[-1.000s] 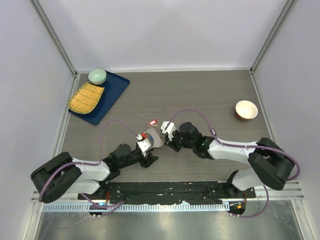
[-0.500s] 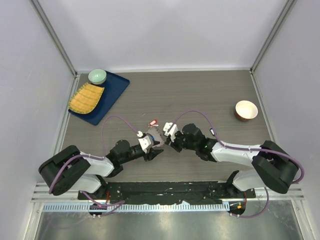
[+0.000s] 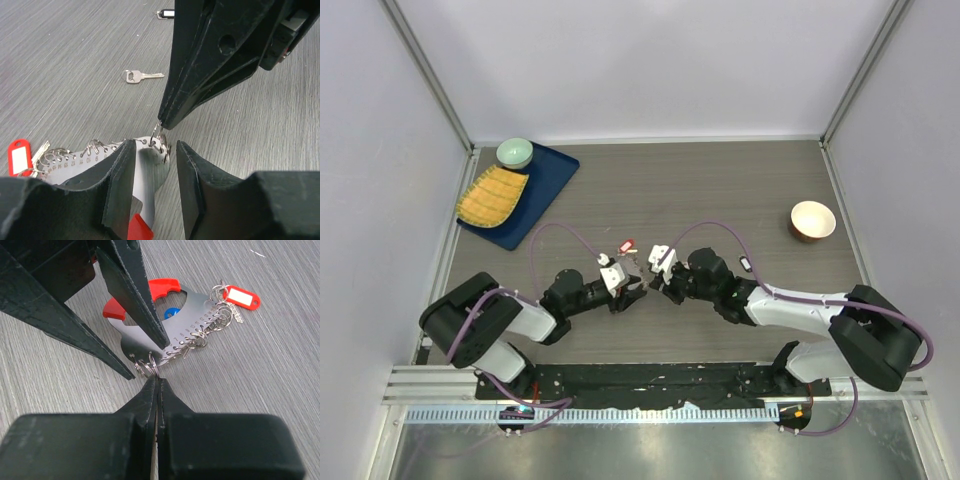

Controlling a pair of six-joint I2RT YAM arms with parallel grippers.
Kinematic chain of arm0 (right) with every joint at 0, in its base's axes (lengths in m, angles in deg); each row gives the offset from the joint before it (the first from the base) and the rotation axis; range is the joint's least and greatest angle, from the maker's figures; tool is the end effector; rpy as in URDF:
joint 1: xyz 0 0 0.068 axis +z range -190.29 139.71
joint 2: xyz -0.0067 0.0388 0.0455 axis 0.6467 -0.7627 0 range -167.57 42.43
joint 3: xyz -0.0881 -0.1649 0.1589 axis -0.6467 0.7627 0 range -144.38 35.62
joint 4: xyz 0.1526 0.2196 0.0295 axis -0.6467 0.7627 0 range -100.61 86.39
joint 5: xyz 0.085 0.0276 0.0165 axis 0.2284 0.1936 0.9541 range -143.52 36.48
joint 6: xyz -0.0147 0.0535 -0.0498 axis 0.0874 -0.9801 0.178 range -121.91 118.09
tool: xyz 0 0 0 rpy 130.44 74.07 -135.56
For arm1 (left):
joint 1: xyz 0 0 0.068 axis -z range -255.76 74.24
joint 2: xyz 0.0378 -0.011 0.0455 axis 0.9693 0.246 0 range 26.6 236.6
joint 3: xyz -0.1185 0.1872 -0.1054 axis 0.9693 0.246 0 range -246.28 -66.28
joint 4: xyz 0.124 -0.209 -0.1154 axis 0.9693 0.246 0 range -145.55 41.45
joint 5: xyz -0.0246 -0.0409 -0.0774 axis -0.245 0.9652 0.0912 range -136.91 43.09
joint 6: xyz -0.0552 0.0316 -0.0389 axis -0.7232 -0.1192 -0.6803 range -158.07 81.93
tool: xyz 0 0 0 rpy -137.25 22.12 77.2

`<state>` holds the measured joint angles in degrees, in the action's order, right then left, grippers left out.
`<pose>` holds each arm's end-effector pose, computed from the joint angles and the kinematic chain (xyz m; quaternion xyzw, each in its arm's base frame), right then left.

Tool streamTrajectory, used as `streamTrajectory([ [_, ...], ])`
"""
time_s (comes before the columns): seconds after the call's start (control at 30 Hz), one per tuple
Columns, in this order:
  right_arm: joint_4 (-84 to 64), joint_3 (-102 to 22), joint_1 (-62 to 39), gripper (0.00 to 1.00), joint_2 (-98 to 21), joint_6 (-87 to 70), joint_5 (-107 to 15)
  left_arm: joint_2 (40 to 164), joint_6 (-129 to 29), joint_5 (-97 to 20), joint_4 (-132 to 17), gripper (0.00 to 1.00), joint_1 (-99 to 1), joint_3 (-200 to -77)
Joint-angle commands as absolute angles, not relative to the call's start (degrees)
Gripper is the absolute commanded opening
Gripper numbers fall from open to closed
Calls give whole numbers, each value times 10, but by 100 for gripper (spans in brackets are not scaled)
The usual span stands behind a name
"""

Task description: Put the keys on the keyring

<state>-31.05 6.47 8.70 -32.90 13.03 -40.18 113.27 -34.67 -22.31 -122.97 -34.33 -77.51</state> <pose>0.1861 0.2361 0.1416 -0.4978 0.6809 0.2488 0.4762 0.1760 -0.1901 0.1005 0.4103 0.6285 -0.3609 0.5535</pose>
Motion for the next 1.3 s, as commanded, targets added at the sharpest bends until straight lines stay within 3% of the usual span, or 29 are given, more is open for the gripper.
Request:
streamTrajectory([
  [0.0,-353,68,87,1,-312,134,-393,1146,-348,-196,-1290,41,-351,-797],
  [0.3,-356,68,87,1,-313,134,-391,1165,-364,-181,-1304,39,-353,-803],
  [0.4,-357,70,87,1,-310,133,-394,1169,-368,-179,-1303,31,-354,-804],
  [0.6,-364,74,87,1,-302,129,-400,1165,-372,-184,-1297,28,-356,-801],
  [0.97,-383,87,87,1,-287,122,-413,1144,-374,-200,-1260,13,-361,-801],
  [1.07,-386,90,87,1,-286,122,-413,1140,-373,-203,-1254,7,-363,-800],
  [1.1,-387,89,86,1,-286,121,-413,1137,-373,-204,-1252,0,-363,-800],
  [1.27,-389,87,87,1,-288,113,-406,1108,-362,-214,-1219,0,-364,-796],
])
